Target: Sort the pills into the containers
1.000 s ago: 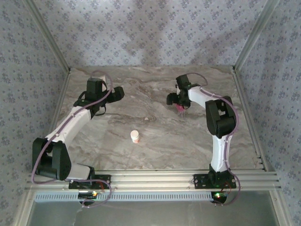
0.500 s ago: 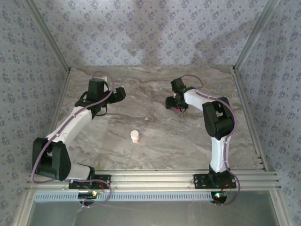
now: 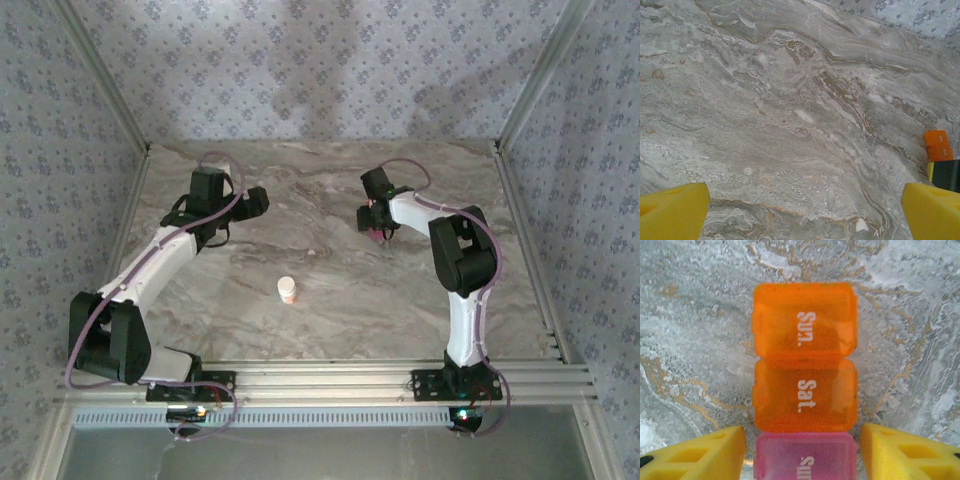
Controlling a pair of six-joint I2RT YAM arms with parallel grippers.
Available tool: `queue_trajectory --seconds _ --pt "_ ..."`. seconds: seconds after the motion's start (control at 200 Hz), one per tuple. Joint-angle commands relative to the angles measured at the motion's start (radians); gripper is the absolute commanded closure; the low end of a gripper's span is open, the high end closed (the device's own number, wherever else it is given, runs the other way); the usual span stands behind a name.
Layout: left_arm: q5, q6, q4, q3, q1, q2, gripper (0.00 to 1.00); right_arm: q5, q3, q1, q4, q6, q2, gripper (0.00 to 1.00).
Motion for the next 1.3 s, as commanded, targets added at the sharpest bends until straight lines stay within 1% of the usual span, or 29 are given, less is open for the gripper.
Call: queue_trajectory --seconds 0.0,0.135,0.39,0.53,0.69,0.815,0.885,1.014,1.104,1.299 --pt "-0.018 -0.003 -0.02 0.043 -0.009 -0.003 0.02 0.0 -0.012 -0.011 0.024 0.028 0.002 0.4" --pt "-0.022 -0.003 -0.025 0.053 -0.014 0.002 0.02 -0.003 -0.018 -0.011 0.033 0.031 0.001 0.45" --pt "-0.015 -0.026 -0.023 0.056 -0.016 0.008 0.02 -0.007 -0.07 -0.008 0.067 0.041 -0.018 0.45" --pt "-0.016 -0.034 -0.026 0.054 -0.016 0.003 0.02 -0.008 -0.071 -0.001 0.07 0.043 -0.005 0.46" --pt "-0.018 -0.037 -0.033 0.05 -0.016 -0.013 0.02 -0.02 -0.063 0.004 0.069 0.041 0.003 0.57" --pt "-0.02 -0.072 -0.035 0.055 -0.016 -0.027 0.02 -0.038 -0.056 0.004 0.064 0.039 -0.012 0.62" --pt "-0.02 -0.116 -0.034 0.057 -0.016 -0.036 0.02 -0.055 -0.05 0.006 0.056 0.034 -0.026 0.66" --pt "-0.032 -0.182 -0.042 0.058 -0.016 -0.06 0.02 -0.09 -0.048 0.008 0.043 0.021 -0.068 0.66" --pt "-0.021 -0.195 -0.038 0.053 -0.016 -0.085 0.02 -0.137 -0.048 0.007 0.044 0.011 -0.102 0.66" --pt "0.085 -0.208 0.038 0.034 -0.016 -0.117 0.02 -0.243 -0.063 0.02 0.057 -0.007 -0.188 0.67"
